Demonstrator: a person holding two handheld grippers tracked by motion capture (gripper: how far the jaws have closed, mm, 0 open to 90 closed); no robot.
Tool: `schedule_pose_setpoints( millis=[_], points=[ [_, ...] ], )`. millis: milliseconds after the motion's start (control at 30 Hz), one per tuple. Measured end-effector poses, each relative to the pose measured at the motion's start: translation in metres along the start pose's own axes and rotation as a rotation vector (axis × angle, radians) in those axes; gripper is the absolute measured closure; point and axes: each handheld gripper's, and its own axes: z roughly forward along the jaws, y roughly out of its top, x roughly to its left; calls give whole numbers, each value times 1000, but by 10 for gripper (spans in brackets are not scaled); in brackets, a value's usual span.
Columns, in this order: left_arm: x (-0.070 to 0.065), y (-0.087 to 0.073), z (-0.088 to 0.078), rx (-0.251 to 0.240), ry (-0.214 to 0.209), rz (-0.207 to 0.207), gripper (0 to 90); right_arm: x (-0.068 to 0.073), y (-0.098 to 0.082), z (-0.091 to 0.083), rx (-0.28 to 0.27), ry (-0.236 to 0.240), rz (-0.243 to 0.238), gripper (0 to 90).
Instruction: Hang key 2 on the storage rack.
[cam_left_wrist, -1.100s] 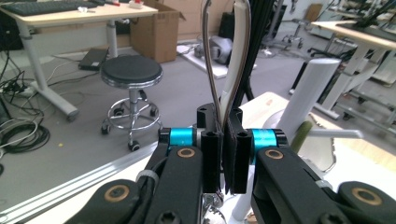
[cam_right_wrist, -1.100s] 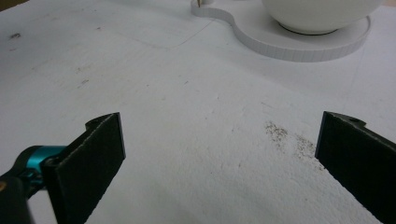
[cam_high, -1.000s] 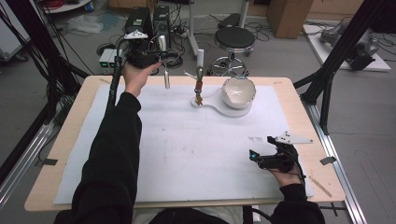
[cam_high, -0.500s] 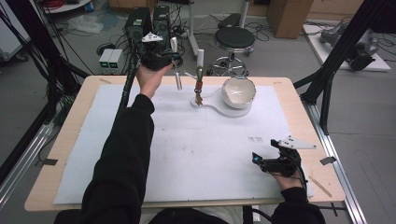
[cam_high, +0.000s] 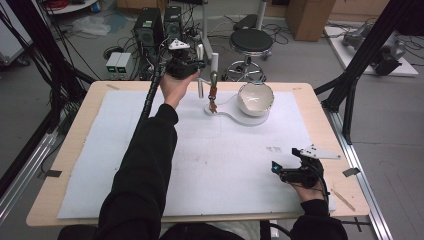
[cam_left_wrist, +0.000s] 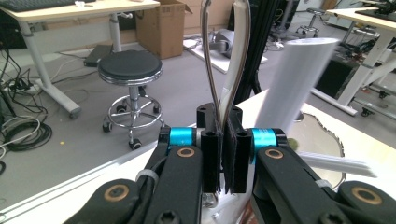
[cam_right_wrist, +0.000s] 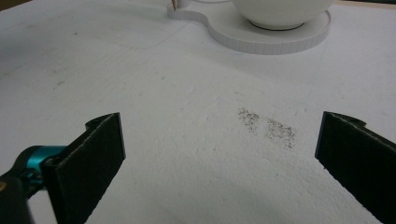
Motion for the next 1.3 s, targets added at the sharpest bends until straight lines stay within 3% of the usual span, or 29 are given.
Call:
schedule_pose_setpoints(
  millis=[233,300,500,667,833,933,1067,1133,1167,1200,1300],
  points=[
    [-4,2,-10,16,14,18,864,-1,-1,1,1,-2,0,6],
    [-4,2,-12,11,-2,10,864,-1,-1,1,2,-1,2,6],
    [-7,-7,-5,15,-37,-10,862,-1,0,2,2,0,3,6],
    [-7,-17,1,40,-20,-34,845,-2,-1,2,-3,1,4,6],
    [0,-20,0,56,-24,-90,735,-2,-1,1,-4,-1,6,6],
    [4,-19,-3,38,-86,-140,578,-2,-1,1,-8,0,9,6],
    [4,-21,-3,86,-118,-140,347,-2,-1,1,-3,-3,4,6],
    [1,-24,-1,143,-105,-102,112,-2,-1,1,-7,-7,-1,6],
    [0,-26,-2,163,-99,-78,112,-2,-1,1,-7,-7,-1,6],
    [0,-27,-2,171,-91,-64,48,-1,-1,2,-5,-5,3,6],
    [4,-31,-5,179,-91,-81,17,-1,-1,2,1,-6,1,6]
  ],
)
